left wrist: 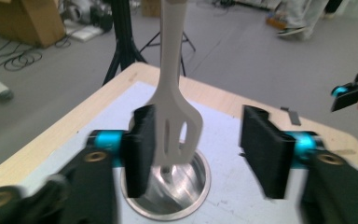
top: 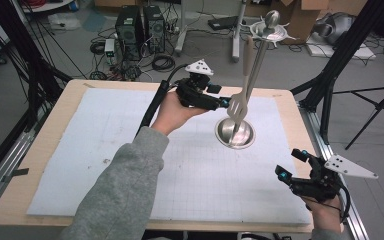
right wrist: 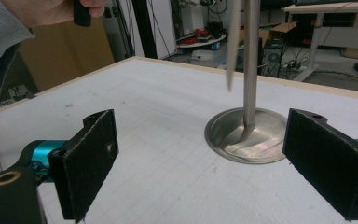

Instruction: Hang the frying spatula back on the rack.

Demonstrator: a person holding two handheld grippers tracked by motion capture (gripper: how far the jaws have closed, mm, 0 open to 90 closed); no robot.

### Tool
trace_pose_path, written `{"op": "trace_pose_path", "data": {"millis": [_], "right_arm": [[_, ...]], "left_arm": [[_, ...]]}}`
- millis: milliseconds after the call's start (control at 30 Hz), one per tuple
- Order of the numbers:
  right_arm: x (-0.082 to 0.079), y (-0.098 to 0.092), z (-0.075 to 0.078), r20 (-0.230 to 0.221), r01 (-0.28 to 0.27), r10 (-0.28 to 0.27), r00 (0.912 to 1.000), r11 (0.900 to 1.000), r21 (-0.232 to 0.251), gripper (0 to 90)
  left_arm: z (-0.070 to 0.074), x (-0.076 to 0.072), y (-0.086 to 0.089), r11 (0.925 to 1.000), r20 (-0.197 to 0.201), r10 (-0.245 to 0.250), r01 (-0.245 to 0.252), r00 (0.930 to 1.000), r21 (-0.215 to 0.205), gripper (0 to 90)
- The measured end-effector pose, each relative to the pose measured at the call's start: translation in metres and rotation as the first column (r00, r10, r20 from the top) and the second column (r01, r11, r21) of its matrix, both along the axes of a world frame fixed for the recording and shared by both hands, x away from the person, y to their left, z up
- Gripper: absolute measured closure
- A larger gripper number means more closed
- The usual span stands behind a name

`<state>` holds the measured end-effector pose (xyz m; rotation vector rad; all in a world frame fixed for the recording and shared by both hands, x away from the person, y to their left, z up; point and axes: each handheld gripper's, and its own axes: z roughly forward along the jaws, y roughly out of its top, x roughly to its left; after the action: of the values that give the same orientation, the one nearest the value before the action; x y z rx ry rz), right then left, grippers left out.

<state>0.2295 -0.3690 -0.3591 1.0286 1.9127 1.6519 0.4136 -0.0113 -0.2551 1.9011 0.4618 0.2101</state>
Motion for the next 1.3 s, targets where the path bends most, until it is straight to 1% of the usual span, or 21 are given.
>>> {"op": "trace_pose_path", "data": {"millis": [67, 133, 167, 233, 300, 367, 400, 433, 500, 533, 667, 700, 767, 900, 967, 1000, 1033, 1067, 1100, 1200, 1300], "right_arm": [[0.001, 0.001, 0.000, -0.005, 0.004, -0.004, 1.0000, 1.000, 0.001, 9.1], [0.003, 0.003, -0.001, -0.010, -0.001, 0.001, 1.0000, 1.000, -0.001, 9.1], [0.004, 0.004, -0.002, -0.004, -0.003, 0.003, 1.0000, 1.000, -0.003, 9.1], [0.006, 0.007, -0.003, -0.008, -0.012, 0.012, 0.9999, 1.000, -0.007, 9.1], [0.008, 0.009, -0.003, -0.012, -0.017, 0.017, 0.9998, 1.000, -0.013, 9.1], [0.009, 0.011, -0.003, -0.011, -0.022, 0.022, 0.9997, 1.000, -0.017, 9.1], [0.010, 0.011, -0.002, -0.014, -0.024, 0.024, 0.9996, 1.000, -0.018, 9.1], [0.011, 0.012, -0.002, -0.012, -0.027, 0.027, 0.9996, 0.999, -0.019, 9.1], [0.013, 0.012, -0.003, -0.011, -0.026, 0.026, 0.9996, 1.000, -0.016, 9.1], [0.014, 0.012, -0.003, -0.010, -0.026, 0.026, 0.9996, 1.000, -0.014, 9.1], [0.019, 0.014, -0.006, -0.016, -0.033, 0.033, 0.9993, 0.999, -0.019, 9.1], [0.020, 0.015, -0.006, -0.013, -0.034, 0.034, 0.9993, 0.999, -0.021, 9.0], [0.022, 0.016, -0.006, -0.016, -0.038, 0.038, 0.9991, 0.999, -0.021, 9.1], [0.026, 0.019, -0.007, -0.013, -0.050, 0.049, 0.9987, 0.999, -0.022, 9.1], [0.028, 0.021, -0.007, -0.016, -0.051, 0.051, 0.9986, 0.998, -0.024, 9.1], [0.029, 0.021, -0.007, -0.016, -0.056, 0.056, 0.9983, 0.998, -0.025, 9.1], [0.030, 0.022, -0.007, -0.013, -0.058, 0.057, 0.9983, 0.998, -0.025, 9.1], [0.030, 0.023, -0.007, -0.019, -0.059, 0.058, 0.9981, 0.998, -0.024, 9.1], [0.032, 0.023, -0.007, -0.015, -0.060, 0.060, 0.9981, 0.998, -0.026, 9.1], [0.034, 0.024, -0.007, -0.016, -0.065, 0.064, 0.9978, 0.998, -0.028, 9.1], [0.035, 0.025, -0.007, -0.017, -0.067, 0.066, 0.9976, 0.997, -0.029, 9.1]], "left_arm": [[-0.002, -0.003, 0.009, 0.9999, -0.003, -0.012, 0.012, 0.9999, -0.005, 27.7], [-0.004, -0.006, 0.017, 0.9994, -0.004, -0.015, 0.015, 0.9999, -0.032, 22.8], [-0.005, -0.007, 0.023, 0.9985, -0.003, -0.017, 0.017, 0.9998, -0.051, 20.8], [-0.005, -0.009, 0.032, 0.9978, -0.003, -0.013, 0.013, 0.9999, -0.065, 15.5], [-0.005, -0.011, 0.043, 0.9968, 0.008, -0.006, 0.007, 1.0000, -0.080, 12.0], [-0.004, -0.013, 0.051, 0.9952, 0.007, -0.002, 0.003, 1.0000, -0.098, 11.5], [-0.004, -0.015, 0.055, 0.9953, 0.010, -0.005, 0.006, 0.9999, -0.097, 11.6], [-0.004, -0.016, 0.059, 0.9944, 0.010, 0.001, 0.000, 1.0000, -0.106, 11.6], [-0.005, -0.019, 0.067, 0.9948, 0.020, 0.011, -0.009, 0.9997, -0.101, 11.6], [-0.006, -0.021, 0.072, 0.9940, 0.024, 0.015, -0.013, 0.9996, -0.109, 11.6], [-0.008, -0.026, 0.089, 0.9922, 0.038, 0.056, -0.051, 0.9977, -0.114, 11.6], [-0.009, -0.028, 0.094, 0.9907, 0.041, 0.067, -0.062, 0.9969, -0.121, 11.6], [-0.012, -0.030, 0.103, 0.9895, 0.051, 0.093, -0.086, 0.9944, -0.116, 11.5], [-0.018, -0.035, 0.125, 0.9834, 0.054, 0.137, -0.129, 0.9891, -0.128, 10.4], [-0.020, -0.037, 0.133, 0.9817, 0.056, 0.152, -0.144, 0.9868, -0.125, 10.4], [-0.022, -0.039, 0.138, 0.9791, 0.075, 0.173, -0.163, 0.9821, -0.121, 10.4], [-0.022, -0.041, 0.141, 0.9781, 0.089, 0.184, -0.174, 0.9789, -0.114, 10.5], [-0.023, -0.043, 0.145, 0.9769, 0.097, 0.192, -0.181, 0.9766, -0.114, 10.5], [-0.023, -0.044, 0.148, 0.9761, 0.095, 0.194, -0.182, 0.9765, -0.119, 10.6], [-0.026, -0.049, 0.157, 0.9725, 0.107, 0.212, -0.199, 0.9715, -0.122, 10.6], [-0.029, -0.054, 0.165, 0.9723, 0.110, 0.213, -0.199, 0.9709, -0.123, 10.5]]}}
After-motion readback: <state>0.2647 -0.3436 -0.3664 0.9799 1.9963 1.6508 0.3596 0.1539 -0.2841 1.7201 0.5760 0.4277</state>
